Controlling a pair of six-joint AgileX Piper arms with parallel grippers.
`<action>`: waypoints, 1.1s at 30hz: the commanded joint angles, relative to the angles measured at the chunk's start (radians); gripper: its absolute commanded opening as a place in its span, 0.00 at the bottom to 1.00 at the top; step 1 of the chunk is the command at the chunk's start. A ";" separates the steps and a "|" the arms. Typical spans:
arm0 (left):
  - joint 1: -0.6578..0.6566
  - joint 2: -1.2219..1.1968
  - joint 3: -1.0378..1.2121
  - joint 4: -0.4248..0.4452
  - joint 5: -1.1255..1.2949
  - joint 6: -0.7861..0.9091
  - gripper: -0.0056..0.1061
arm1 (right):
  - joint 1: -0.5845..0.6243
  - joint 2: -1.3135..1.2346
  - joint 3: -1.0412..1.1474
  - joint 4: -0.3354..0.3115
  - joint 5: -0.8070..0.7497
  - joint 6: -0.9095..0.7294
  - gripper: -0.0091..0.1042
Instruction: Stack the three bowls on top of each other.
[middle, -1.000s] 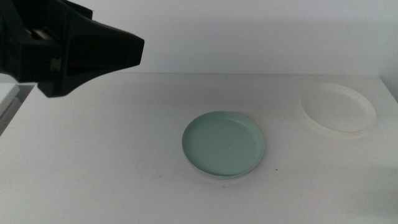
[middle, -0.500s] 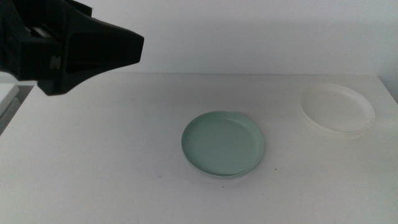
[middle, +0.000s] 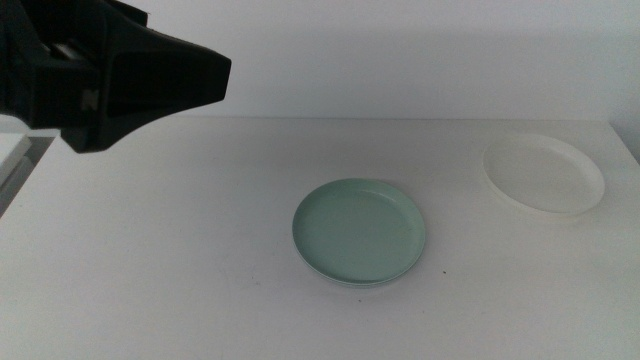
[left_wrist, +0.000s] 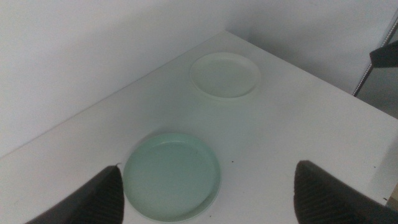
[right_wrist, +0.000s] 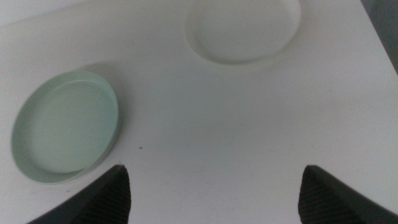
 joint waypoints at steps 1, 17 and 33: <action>0.001 -0.002 0.000 -0.005 -0.009 -0.005 0.89 | -0.004 0.032 -0.012 -0.035 0.011 0.034 0.80; 0.001 -0.002 0.000 0.004 -0.013 -0.005 0.89 | -0.222 0.882 -0.647 0.116 0.008 -0.157 0.71; 0.001 -0.002 0.000 0.021 -0.013 -0.005 0.89 | -0.311 1.418 -0.920 0.121 -0.007 -0.217 0.60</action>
